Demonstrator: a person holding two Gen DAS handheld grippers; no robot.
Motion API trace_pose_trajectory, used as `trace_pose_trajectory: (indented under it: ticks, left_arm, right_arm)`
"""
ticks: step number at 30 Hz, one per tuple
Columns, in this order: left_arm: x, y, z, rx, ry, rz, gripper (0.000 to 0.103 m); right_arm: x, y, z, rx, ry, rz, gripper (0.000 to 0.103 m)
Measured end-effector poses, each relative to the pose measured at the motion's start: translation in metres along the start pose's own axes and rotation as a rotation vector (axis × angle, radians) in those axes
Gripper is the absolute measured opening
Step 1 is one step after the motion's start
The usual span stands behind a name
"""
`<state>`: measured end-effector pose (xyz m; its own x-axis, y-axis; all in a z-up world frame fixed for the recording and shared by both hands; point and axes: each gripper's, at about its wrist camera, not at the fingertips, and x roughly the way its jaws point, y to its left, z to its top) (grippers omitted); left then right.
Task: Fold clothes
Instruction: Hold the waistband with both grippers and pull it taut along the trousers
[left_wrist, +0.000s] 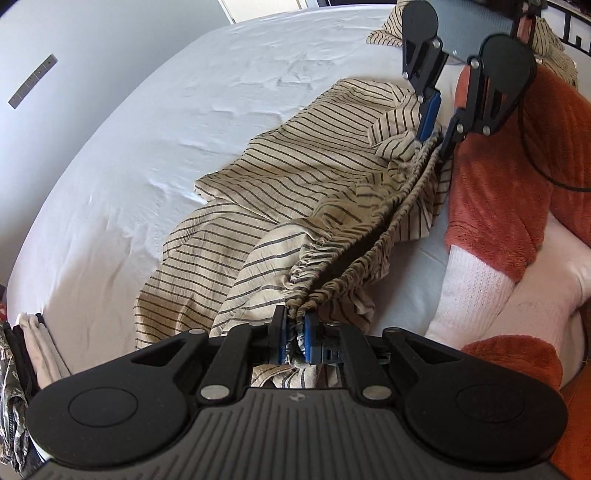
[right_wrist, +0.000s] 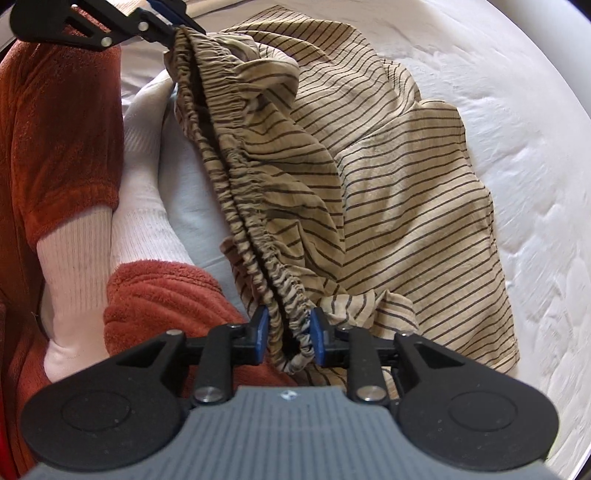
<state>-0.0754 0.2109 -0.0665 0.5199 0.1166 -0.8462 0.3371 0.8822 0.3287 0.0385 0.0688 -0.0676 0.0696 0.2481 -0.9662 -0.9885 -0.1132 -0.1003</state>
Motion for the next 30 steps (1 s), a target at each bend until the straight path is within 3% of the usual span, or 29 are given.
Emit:
trace_pose_trajectory:
  ticks: [11, 13, 18, 21, 23, 25, 30]
  left_arm:
    - [-0.01, -0.004, -0.009, 0.007, -0.009, 0.028, 0.01]
    - [-0.01, -0.004, -0.01, -0.002, -0.012, 0.033, 0.01]
    - [-0.012, -0.006, -0.013, -0.012, -0.018, 0.039, 0.01]
    - [-0.014, -0.004, -0.014, -0.025, -0.017, 0.044, 0.01]
    - [-0.015, -0.003, -0.015, -0.031, -0.018, 0.046, 0.01]
    - [-0.016, -0.004, -0.016, -0.032, -0.018, 0.046, 0.01]
    - [-0.017, -0.004, -0.019, -0.026, -0.002, 0.052, 0.01]
  right_arm:
    - [0.009, 0.022, 0.006, -0.105, -0.034, -0.079, 0.051]
    - [0.006, 0.025, 0.006, -0.14, -0.032, -0.068, 0.06]
    - [0.012, 0.032, 0.004, -0.191, -0.008, -0.084, 0.06]
    - [0.015, 0.033, 0.002, -0.17, -0.013, -0.072, 0.053]
    - [0.015, 0.033, 0.0, -0.155, -0.017, -0.066, 0.039]
    - [0.015, 0.033, -0.001, -0.141, -0.02, -0.06, 0.019]
    - [0.004, 0.031, -0.004, -0.104, -0.044, -0.067, 0.011]
